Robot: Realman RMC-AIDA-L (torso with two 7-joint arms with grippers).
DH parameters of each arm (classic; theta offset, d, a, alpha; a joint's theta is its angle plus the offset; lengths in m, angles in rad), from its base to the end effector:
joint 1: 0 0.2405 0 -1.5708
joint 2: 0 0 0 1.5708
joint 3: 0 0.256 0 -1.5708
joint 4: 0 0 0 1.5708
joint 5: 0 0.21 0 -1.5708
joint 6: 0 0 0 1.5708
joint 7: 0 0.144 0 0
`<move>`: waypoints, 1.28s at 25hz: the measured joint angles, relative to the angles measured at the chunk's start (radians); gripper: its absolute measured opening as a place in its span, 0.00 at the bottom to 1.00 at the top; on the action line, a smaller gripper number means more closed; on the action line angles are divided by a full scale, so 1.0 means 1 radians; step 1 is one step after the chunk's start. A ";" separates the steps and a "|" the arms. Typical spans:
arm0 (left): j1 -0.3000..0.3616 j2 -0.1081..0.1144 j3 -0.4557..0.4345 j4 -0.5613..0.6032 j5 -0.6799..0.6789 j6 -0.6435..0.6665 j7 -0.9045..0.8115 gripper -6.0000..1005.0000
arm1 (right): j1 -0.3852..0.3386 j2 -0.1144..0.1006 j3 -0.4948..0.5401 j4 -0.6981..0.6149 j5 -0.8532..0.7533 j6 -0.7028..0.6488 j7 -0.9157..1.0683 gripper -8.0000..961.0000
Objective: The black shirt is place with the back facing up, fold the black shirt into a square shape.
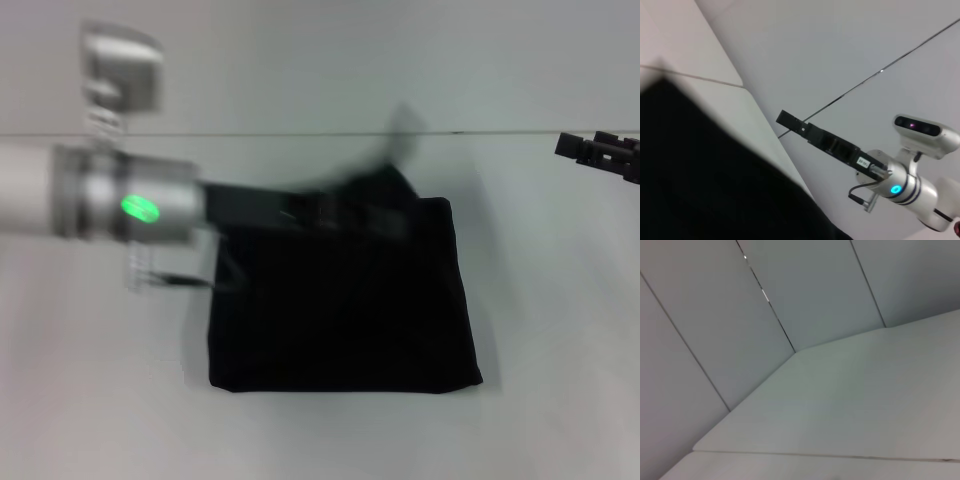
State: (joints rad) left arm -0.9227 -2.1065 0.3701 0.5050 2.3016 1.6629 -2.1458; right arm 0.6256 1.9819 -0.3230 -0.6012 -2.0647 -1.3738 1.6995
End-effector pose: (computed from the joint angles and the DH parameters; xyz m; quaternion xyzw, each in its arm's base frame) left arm -0.1550 0.3765 -0.0258 0.8364 0.4778 0.2545 0.0861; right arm 0.2921 0.3876 0.0775 -0.8188 0.3981 0.3086 0.2754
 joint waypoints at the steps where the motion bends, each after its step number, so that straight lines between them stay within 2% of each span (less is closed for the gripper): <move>1: 0.000 0.000 0.000 0.000 0.000 0.000 0.000 0.10 | -0.002 -0.001 -0.001 -0.001 0.000 0.000 -0.002 0.98; 2: 0.002 -0.026 0.001 -0.014 0.000 -0.031 0.018 0.11 | -0.005 -0.002 -0.002 -0.002 0.000 -0.001 -0.005 0.98; 3: 0.012 -0.056 -0.003 -0.102 -0.019 -0.124 0.071 0.11 | -0.006 -0.004 -0.004 -0.003 0.000 -0.001 -0.008 0.98; 7: 0.040 -0.055 -0.012 -0.341 -0.113 -0.264 0.222 0.13 | -0.014 -0.014 -0.008 0.001 -0.002 -0.006 -0.010 0.98; 10: 0.072 -0.065 -0.013 -0.399 -0.182 -0.263 0.323 0.14 | -0.018 -0.017 -0.012 0.001 -0.004 -0.016 -0.010 0.98; 13: 0.076 -0.064 -0.014 -0.442 -0.219 -0.246 0.371 0.16 | -0.020 -0.023 -0.015 0.002 -0.012 -0.026 -0.005 0.98; 15: 0.075 -0.065 -0.014 -0.448 -0.222 -0.238 0.376 0.17 | -0.020 -0.025 -0.023 0.004 -0.022 -0.027 0.007 0.98; 19: 0.063 -0.064 -0.011 -0.452 -0.226 -0.137 0.409 0.36 | -0.021 -0.034 -0.072 0.005 -0.027 -0.028 0.082 0.98; 24: 0.110 -0.056 -0.008 -0.328 -0.225 -0.101 0.409 0.59 | -0.005 -0.065 -0.194 0.005 -0.037 -0.028 0.258 0.98; 28: 0.165 -0.051 -0.001 -0.202 -0.220 -0.077 0.411 0.67 | 0.020 -0.085 -0.264 0.005 -0.071 -0.027 0.380 0.98; 32: 0.197 -0.027 0.002 -0.150 -0.219 -0.112 0.415 0.75 | 0.040 -0.087 -0.278 0.005 -0.103 -0.014 0.421 0.98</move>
State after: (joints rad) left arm -0.7254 -2.1337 0.3725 0.3551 2.0831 1.5510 -1.7311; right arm 0.6653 1.8948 -0.6006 -0.5965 -2.1676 -1.3882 2.1201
